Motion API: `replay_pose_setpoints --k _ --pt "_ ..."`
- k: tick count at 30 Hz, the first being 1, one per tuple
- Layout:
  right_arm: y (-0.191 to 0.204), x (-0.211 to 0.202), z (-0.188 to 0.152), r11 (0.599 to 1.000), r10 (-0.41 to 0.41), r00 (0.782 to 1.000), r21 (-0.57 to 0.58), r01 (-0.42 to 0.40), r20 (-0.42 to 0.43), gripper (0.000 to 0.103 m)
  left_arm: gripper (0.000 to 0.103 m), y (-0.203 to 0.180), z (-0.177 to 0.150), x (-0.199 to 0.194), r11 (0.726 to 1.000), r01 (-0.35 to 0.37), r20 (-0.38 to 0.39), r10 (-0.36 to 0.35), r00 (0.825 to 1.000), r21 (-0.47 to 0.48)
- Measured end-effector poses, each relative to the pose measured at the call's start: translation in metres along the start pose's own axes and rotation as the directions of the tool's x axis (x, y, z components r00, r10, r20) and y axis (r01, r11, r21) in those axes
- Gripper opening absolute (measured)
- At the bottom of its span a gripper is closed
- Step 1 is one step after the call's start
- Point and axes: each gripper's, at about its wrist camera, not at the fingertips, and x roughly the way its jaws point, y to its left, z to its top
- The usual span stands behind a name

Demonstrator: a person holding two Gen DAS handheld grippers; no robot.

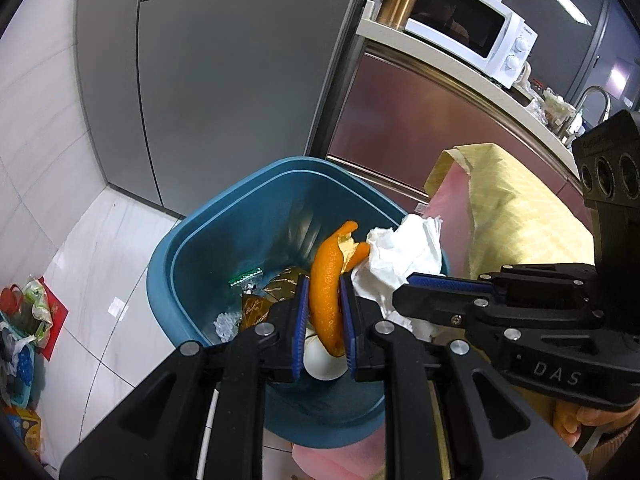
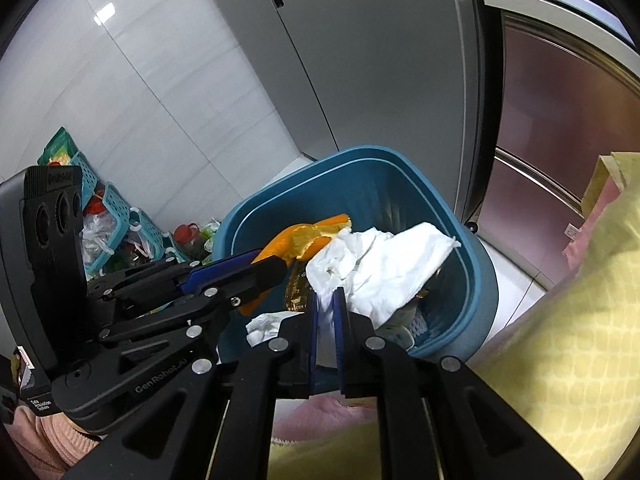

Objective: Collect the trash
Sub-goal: 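Open both tools to drop the peel and tissue into the bin, then move both tools back over the table toward the tissue-covered orange peel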

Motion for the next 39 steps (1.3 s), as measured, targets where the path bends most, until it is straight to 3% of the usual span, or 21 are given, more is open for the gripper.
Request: replay_pose_setpoints --k 12,17,24,31,39 --pt "-0.011 -0.007 0.0 0.998 0.015 0.999 0.054 -0.017 0.035 0.014 0.019 0.006 0.001 0.015 0.999 0.022 -0.005 -0.022 1.0 -0.024" --pt "-0.019 -0.033 -0.014 0.997 0.039 0.995 0.069 -0.045 0.088 0.022 0.027 -0.002 -0.001 -0.002 0.999 0.051 0.042 -0.051 0.998 0.0" --pt "-0.03 -0.098 -0.044 0.997 0.024 0.976 0.065 -0.039 0.216 0.031 0.04 -0.038 -0.004 -0.035 0.987 0.132 0.113 -0.142 0.983 0.094" --pt "-0.063 -0.169 -0.095 0.988 -0.053 0.939 0.151 0.001 0.34 0.035 0.045 -0.107 -0.02 -0.057 0.929 0.272 0.1 -0.304 0.947 0.25" --pt "-0.111 -0.236 -0.175 0.935 -0.253 0.877 0.337 0.112 0.408 0.037 0.046 -0.209 -0.054 -0.059 0.814 0.415 -0.017 -0.448 0.894 0.406"
